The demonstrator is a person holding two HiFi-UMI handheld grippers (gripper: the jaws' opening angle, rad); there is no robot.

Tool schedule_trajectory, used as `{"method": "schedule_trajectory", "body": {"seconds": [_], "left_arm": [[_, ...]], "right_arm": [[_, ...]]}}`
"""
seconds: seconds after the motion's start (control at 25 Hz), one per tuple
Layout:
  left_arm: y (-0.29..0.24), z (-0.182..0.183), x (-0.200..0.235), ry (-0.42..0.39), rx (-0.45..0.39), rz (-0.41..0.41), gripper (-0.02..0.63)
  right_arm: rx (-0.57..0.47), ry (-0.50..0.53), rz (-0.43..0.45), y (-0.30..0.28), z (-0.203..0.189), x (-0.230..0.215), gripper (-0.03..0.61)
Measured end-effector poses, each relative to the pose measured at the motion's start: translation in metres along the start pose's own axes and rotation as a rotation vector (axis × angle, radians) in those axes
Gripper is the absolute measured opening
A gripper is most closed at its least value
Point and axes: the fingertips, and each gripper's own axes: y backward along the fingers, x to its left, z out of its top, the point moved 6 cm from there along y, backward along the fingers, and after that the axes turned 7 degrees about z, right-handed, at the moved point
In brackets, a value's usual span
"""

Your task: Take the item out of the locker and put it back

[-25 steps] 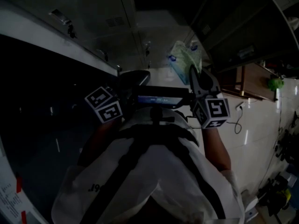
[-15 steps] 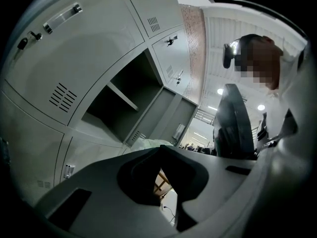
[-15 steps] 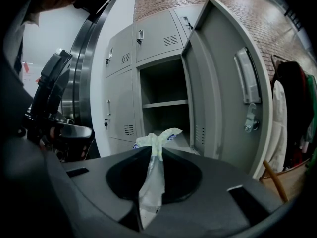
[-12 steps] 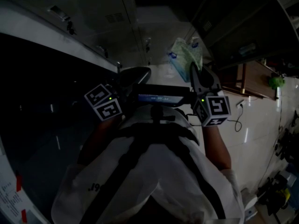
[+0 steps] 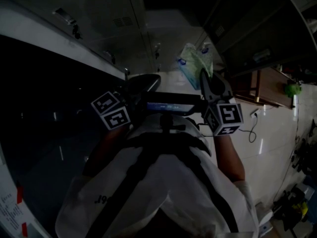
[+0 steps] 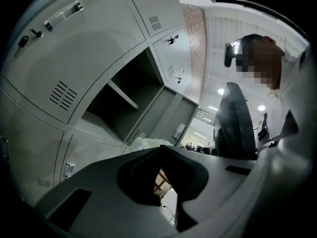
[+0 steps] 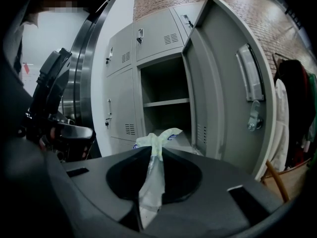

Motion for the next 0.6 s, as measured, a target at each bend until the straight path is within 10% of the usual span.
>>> {"method": "schedule_trajectory", "body": {"seconds": [0.6], "left_arm": [[-0.001,0.005,0.005,-0.009,0.003,0.027,0.003]], "right_arm": [[-0.012,0.019,0.007,-0.004,0.011,-0.005,0.044]]}}
